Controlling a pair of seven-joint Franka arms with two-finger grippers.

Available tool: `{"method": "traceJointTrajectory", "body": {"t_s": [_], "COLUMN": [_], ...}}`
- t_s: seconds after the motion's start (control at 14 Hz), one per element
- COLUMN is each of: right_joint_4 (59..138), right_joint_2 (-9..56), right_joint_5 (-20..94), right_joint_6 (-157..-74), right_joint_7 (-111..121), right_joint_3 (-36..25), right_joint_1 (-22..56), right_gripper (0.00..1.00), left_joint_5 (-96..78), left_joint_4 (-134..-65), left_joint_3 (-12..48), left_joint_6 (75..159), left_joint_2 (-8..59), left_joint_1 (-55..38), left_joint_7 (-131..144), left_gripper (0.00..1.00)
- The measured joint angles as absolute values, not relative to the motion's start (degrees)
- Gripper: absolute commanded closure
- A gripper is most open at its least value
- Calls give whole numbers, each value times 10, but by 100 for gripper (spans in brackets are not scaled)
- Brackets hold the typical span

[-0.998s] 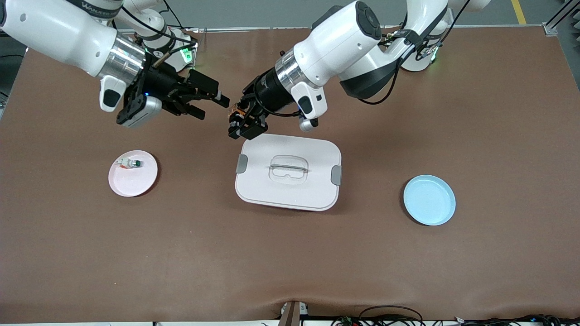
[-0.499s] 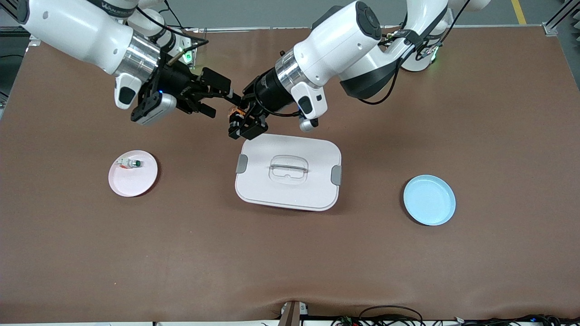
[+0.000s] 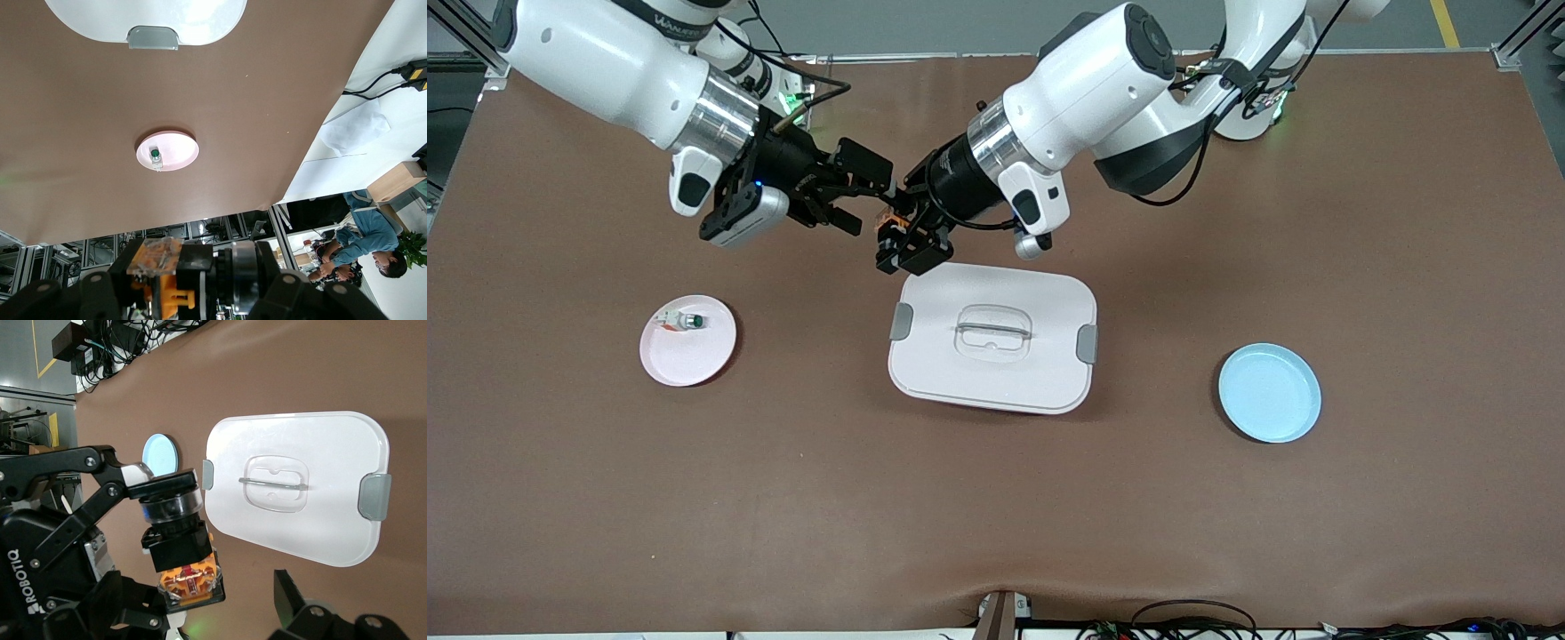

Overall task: Transfer orange switch to right arm and place
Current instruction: 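Close the right gripper on the orange switch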

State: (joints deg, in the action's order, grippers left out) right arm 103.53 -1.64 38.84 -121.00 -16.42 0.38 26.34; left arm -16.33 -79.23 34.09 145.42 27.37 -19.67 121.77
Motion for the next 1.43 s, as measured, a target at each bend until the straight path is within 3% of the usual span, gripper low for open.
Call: {"method": "traceJointTrajectory", "body": {"t_s": [0.93,1.14,1.43], "right_joint_4": [1042,1042,1038], "right_joint_2": [-12,-11,-11], "right_joint_5": [379,373,371], "right_joint_6": [-1213,-1214,-1216], "right_joint_7": [-162,-154,-146], "right_joint_3": [1,1,2], "right_joint_1": [263,263,265], "right_gripper": [0,21,27], "left_joint_5": [-163,-163,-162], "left_joint_4": [-792,-792,-794], "left_joint_3": [341,341,341], "left_joint_6": [1454,1454,1454], "left_joint_2": [274,274,274], "left_joint_1": [-197,-197,-197], "left_joint_7": [1218,1218,1218], "left_gripper": [76,76,76]}}
